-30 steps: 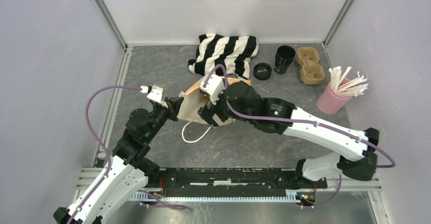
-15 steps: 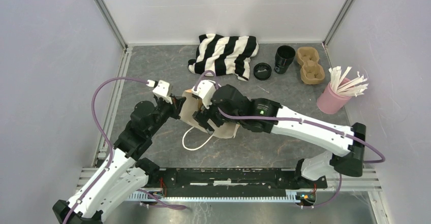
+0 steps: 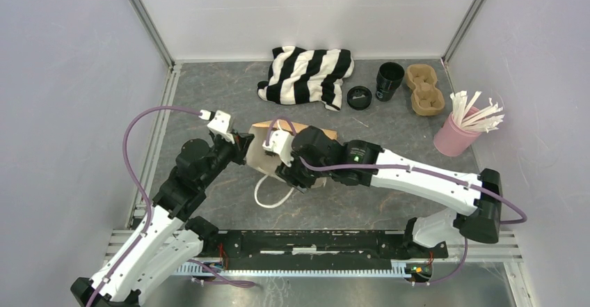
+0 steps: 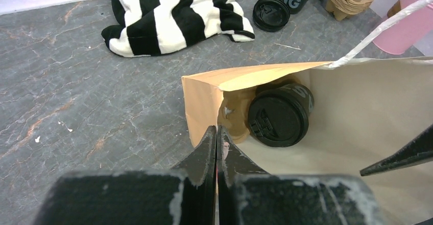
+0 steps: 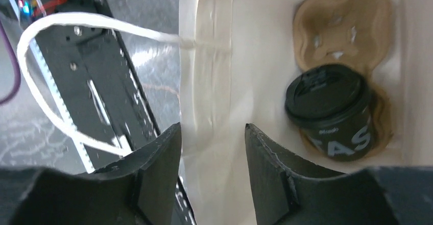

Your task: Pack the takeout coffee

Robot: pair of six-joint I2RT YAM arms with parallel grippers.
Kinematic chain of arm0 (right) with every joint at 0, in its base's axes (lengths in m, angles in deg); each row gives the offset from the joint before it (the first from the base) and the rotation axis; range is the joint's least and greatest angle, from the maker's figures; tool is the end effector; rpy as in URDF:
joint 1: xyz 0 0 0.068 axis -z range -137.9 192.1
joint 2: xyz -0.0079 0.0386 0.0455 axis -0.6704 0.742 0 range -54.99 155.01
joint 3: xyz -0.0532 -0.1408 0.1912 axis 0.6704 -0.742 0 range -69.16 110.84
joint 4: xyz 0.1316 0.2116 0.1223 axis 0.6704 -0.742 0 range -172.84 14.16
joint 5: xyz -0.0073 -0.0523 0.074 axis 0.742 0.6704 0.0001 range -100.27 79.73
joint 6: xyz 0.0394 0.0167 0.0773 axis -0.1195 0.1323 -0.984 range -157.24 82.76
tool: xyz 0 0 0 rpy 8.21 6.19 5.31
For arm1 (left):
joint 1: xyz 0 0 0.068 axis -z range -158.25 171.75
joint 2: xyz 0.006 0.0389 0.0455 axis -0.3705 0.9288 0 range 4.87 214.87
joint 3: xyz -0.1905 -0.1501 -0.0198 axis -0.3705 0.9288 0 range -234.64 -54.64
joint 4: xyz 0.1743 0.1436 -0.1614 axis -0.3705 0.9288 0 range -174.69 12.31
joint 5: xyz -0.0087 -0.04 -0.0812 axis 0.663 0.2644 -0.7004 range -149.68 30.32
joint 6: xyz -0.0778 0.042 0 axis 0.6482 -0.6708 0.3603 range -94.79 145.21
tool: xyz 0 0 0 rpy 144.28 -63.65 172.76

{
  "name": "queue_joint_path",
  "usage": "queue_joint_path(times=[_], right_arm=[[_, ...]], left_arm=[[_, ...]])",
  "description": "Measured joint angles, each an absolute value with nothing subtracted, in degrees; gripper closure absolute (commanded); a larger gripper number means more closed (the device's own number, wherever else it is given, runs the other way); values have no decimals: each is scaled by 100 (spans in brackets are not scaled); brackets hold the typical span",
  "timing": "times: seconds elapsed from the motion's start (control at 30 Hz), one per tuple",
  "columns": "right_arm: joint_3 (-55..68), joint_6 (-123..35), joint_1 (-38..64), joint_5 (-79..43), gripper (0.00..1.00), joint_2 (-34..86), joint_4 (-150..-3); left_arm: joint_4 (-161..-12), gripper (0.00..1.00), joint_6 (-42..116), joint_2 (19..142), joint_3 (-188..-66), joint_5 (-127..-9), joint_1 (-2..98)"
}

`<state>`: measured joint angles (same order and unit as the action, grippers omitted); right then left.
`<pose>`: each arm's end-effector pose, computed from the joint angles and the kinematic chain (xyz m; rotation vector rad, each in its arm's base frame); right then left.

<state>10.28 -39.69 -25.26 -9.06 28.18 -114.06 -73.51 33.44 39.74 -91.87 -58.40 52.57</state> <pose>0.1445 0.3420 0.2861 -1.2665 2.0127 0.5859 0.2059 -0.1209 0.2943 0.3261 1.7182 -0.4823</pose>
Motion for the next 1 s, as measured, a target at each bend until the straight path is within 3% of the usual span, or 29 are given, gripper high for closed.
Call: queue_joint_path(times=[0.23,0.57,1.0], right_arm=[[228,-3124,-2526,-1129,59,2228,-11150],[1172,-1751,-2488,-757,66,3113,-10942],[1834,-781,-2324,-1116,60,3185,-11165]], left_arm=[[-7209,98,3344,3841,-9187,-5879,5257],[-6999,98,3346,3633,-9187,-6131,5257],[-6964,98,3344,3583,-9187,-6177,5257]])
